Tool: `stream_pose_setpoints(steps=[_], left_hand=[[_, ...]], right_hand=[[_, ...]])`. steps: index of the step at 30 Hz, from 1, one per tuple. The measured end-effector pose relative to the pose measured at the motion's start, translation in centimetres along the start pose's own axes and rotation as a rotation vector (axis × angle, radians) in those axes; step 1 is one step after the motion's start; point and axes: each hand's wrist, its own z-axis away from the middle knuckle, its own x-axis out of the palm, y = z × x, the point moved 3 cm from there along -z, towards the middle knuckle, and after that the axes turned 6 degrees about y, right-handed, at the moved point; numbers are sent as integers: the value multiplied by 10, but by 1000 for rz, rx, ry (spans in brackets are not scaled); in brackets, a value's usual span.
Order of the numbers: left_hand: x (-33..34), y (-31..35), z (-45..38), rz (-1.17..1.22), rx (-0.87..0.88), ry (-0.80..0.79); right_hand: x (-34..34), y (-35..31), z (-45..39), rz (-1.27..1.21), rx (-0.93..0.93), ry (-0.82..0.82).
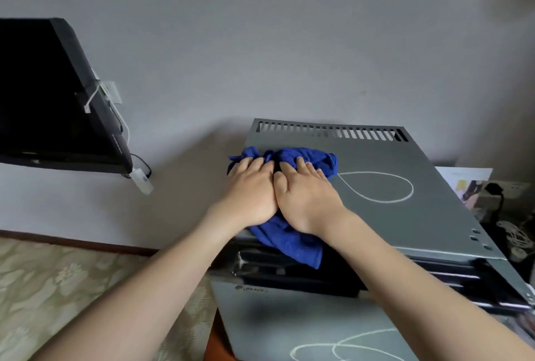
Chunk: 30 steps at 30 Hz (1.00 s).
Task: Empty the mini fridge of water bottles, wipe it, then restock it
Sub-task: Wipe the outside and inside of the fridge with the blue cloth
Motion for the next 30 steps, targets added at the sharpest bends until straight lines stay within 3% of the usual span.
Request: stream_pose_setpoints(steps=[5,11,15,22,30], left_hand=[[22,-41,-104,65,-7,-90],[49,-78,-194,221,-71,-23],[56,-86,-212,320,-153,51],[38,-76,-167,171,-137,176],[-1,-26,-25,74,-108,220]], right_hand=[[1,13,-108,8,70,21],[5,27,-202,150,92,288],[5,32,-226,151,105,268],[3,16,-180,193,114,273],[0,-8,-27,197,7,308]])
